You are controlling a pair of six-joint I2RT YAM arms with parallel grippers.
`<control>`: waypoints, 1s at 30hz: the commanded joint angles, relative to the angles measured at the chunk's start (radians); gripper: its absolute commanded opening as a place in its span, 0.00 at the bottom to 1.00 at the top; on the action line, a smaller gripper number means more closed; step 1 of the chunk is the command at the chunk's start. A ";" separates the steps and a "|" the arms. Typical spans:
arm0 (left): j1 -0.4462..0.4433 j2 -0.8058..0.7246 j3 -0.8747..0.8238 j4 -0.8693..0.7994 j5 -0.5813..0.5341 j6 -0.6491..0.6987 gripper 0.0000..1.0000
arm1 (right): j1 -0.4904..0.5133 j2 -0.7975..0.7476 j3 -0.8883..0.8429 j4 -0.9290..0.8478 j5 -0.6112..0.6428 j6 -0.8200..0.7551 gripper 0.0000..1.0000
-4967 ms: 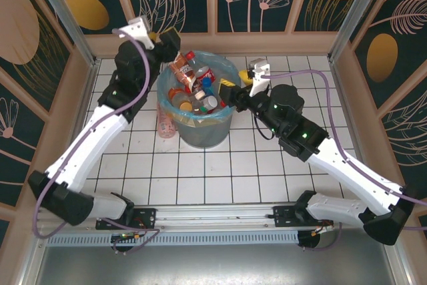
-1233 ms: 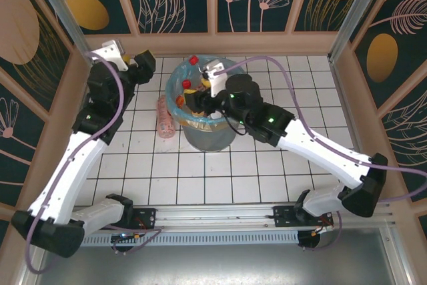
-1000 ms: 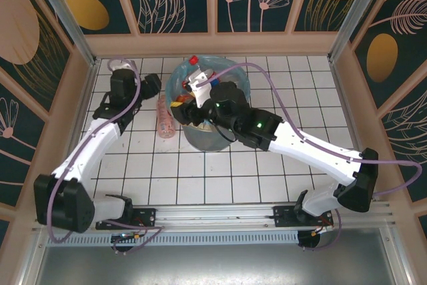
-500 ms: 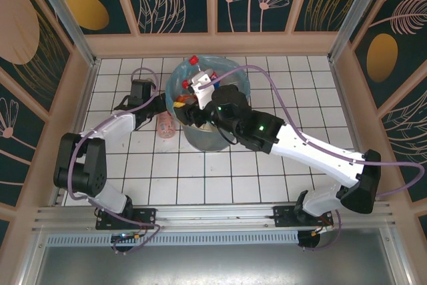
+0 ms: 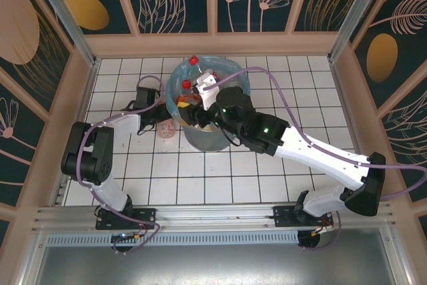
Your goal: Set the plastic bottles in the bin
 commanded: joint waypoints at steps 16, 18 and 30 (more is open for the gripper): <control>0.029 -0.165 0.059 -0.036 -0.125 0.025 0.52 | 0.009 -0.069 -0.005 0.004 0.073 -0.039 0.69; 0.029 -0.242 0.095 -0.069 -0.174 0.033 0.52 | 0.009 -0.080 -0.005 0.005 0.082 -0.044 0.69; -0.084 -0.537 0.471 -0.249 -0.234 0.186 0.49 | 0.006 -0.201 -0.066 0.078 0.204 -0.065 0.68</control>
